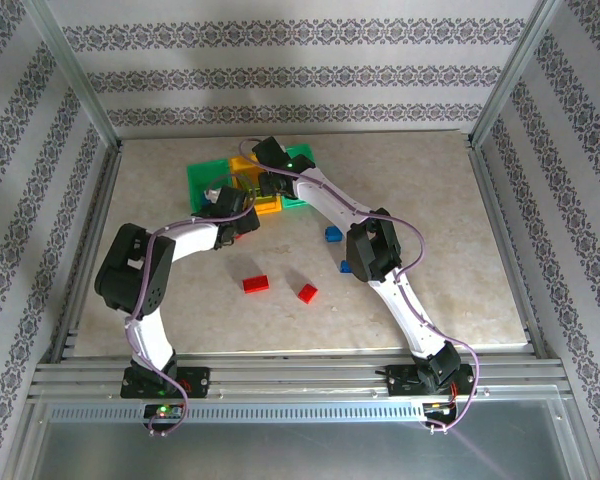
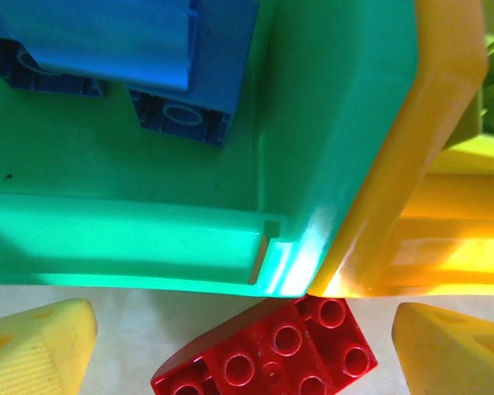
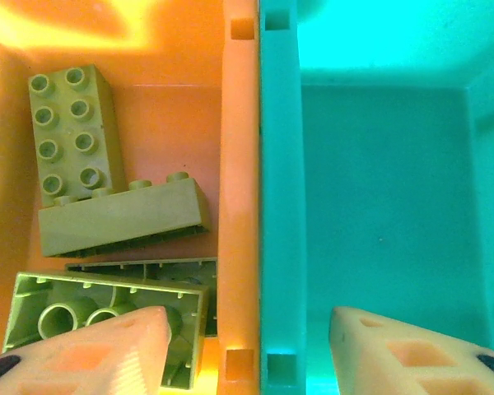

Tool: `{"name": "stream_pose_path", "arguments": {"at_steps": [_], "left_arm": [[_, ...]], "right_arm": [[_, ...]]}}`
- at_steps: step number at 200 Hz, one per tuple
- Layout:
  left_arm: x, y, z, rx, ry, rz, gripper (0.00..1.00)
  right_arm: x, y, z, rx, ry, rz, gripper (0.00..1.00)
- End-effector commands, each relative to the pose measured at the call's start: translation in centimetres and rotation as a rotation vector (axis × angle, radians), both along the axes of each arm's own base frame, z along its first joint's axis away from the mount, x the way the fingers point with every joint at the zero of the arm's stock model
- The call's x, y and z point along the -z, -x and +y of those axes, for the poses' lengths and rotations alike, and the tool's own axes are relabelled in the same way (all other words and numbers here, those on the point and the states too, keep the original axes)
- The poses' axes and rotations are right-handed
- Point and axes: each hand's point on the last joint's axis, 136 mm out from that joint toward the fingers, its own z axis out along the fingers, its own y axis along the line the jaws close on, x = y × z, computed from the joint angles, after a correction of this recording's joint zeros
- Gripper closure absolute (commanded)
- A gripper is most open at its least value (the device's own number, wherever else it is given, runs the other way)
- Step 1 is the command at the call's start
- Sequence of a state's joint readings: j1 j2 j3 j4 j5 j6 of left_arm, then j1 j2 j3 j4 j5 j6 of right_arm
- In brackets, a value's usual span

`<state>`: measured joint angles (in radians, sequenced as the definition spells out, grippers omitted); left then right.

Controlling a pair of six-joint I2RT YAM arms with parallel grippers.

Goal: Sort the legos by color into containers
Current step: Move the lego to the center of the table.

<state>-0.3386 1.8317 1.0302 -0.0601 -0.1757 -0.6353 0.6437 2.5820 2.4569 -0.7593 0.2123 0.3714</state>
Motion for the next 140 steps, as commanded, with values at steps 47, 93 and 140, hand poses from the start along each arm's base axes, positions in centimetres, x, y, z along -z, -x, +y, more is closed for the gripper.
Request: {"name": "stream_pose_path", "arguments": {"at_steps": [47,93,140], "left_arm": [[2.0,2.1,1.1,-0.009,-0.097,0.100,0.19],[1.7,3.0,1.4,-0.022,-0.083,0.090,0.27],[1.7,1.6,1.5,-0.021,-0.110,0.097,0.20]], "right_arm": [[-4.1,-0.3,-0.3,0.008,-0.026,-0.059,0.41],[-4.2,-0.1,-0.3,0.008,-0.024,-0.061,0.41],[-4.3,-0.2,-0.5,0.010,-0.017,-0.065,0.41]]}}
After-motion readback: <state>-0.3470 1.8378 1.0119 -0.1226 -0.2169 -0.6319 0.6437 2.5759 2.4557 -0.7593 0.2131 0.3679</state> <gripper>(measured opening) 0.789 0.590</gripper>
